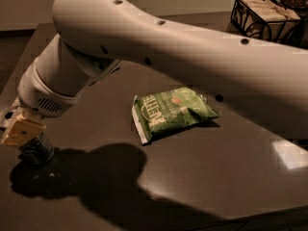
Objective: Knock redbull can over
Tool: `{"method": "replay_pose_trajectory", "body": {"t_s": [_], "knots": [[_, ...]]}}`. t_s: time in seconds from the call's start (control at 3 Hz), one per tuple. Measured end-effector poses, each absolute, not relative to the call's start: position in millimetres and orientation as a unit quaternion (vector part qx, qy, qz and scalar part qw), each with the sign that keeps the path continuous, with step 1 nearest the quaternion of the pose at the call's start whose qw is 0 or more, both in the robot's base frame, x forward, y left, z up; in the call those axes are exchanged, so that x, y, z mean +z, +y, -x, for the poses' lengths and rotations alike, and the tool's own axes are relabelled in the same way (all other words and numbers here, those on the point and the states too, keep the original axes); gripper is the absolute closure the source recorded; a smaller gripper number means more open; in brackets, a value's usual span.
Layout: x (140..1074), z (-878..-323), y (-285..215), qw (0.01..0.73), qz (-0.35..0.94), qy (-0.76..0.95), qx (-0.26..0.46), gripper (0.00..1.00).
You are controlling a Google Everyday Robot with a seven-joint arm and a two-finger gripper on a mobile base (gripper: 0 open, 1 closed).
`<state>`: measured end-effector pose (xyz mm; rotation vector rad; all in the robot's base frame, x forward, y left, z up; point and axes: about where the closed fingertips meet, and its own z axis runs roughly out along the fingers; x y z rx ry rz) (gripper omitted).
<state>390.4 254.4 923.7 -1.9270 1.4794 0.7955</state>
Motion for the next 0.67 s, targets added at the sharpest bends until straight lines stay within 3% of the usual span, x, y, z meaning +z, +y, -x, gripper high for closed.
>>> {"method": "replay_pose_trajectory", "body": {"t_s": [0.33, 0.67], "knots": [[938.8, -398.1, 241.9, 0.265, 0.722, 0.566, 0.296, 0.94], [952.1, -414.4, 210.3, 0.216, 0.756, 0.578, 0.219, 1.00]]}}
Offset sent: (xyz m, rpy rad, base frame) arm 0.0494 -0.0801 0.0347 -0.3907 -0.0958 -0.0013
